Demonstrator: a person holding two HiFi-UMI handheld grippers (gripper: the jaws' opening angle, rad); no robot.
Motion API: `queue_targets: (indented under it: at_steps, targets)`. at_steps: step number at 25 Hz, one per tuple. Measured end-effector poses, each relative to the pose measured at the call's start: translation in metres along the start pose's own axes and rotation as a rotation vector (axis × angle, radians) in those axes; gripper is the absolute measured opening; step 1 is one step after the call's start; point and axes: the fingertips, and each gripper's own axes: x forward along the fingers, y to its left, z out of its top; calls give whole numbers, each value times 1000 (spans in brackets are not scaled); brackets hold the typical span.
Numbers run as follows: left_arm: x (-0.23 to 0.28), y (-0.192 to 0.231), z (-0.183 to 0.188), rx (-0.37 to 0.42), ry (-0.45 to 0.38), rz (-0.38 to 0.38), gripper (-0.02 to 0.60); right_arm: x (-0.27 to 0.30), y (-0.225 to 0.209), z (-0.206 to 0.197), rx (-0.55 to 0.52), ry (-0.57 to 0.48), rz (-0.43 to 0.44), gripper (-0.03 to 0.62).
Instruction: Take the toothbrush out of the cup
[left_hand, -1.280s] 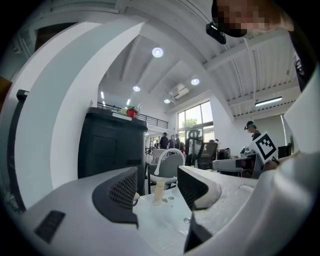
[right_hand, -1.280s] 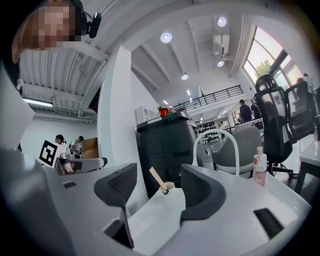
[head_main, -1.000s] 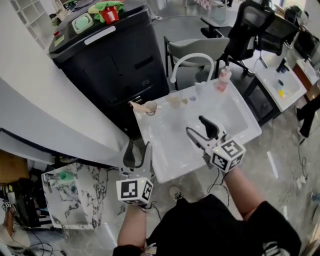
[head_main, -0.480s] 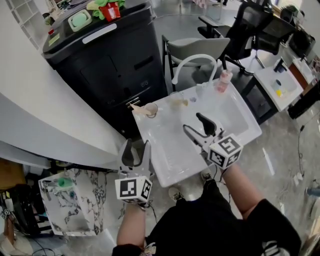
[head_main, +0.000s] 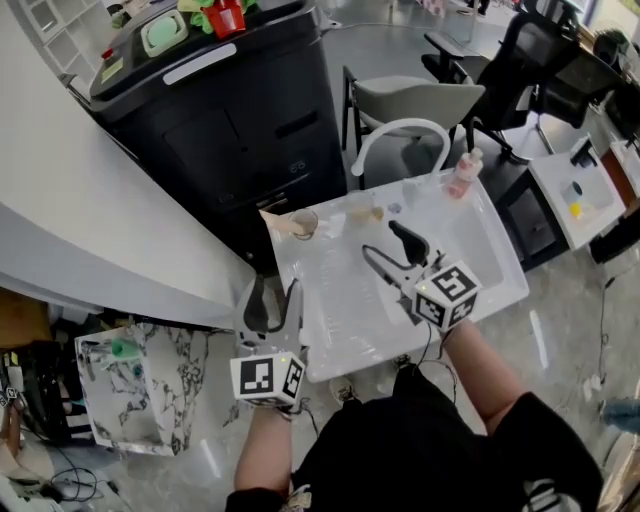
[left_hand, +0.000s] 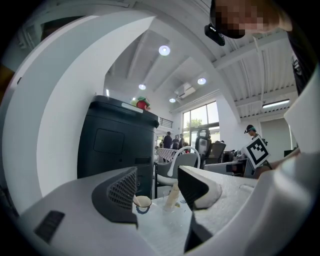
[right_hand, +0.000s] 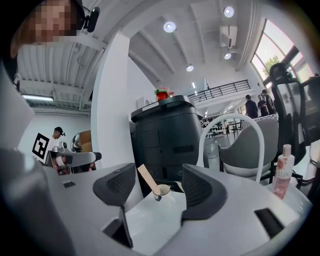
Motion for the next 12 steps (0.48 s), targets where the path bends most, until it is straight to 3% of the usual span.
queue_targets:
  at_steps: [12]
  targets:
    - [31, -37, -14, 7, 27, 134, 238, 30, -54, -19, -108, 108, 178, 296]
